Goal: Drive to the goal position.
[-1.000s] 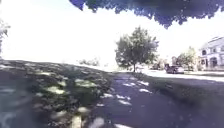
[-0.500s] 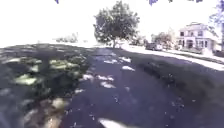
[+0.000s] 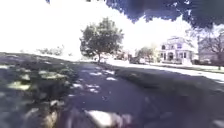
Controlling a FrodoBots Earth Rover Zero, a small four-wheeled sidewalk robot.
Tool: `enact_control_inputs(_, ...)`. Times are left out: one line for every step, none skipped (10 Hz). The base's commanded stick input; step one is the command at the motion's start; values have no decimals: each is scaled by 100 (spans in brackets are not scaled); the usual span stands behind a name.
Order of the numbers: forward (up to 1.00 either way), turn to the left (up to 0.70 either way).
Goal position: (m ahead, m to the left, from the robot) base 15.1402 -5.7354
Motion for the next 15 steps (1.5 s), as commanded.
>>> enact_control_inputs(59,0)
enact_control_inputs(85,0)
enact_control_inputs(85,0)
enact_control_inputs(85,0)
enact_control_inputs(85,0)
enact_control_inputs(85,14)
enact_control_inputs(85,34)
enact_control_inputs(85,27)
enact_control_inputs(85,0)
enact_control_inputs(85,0)
enact_control_inputs(85,0)
enact_control_inputs(85,0)
enact_control_inputs(85,0)
enact_control_inputs(85,0)
enact_control_inputs(85,0)
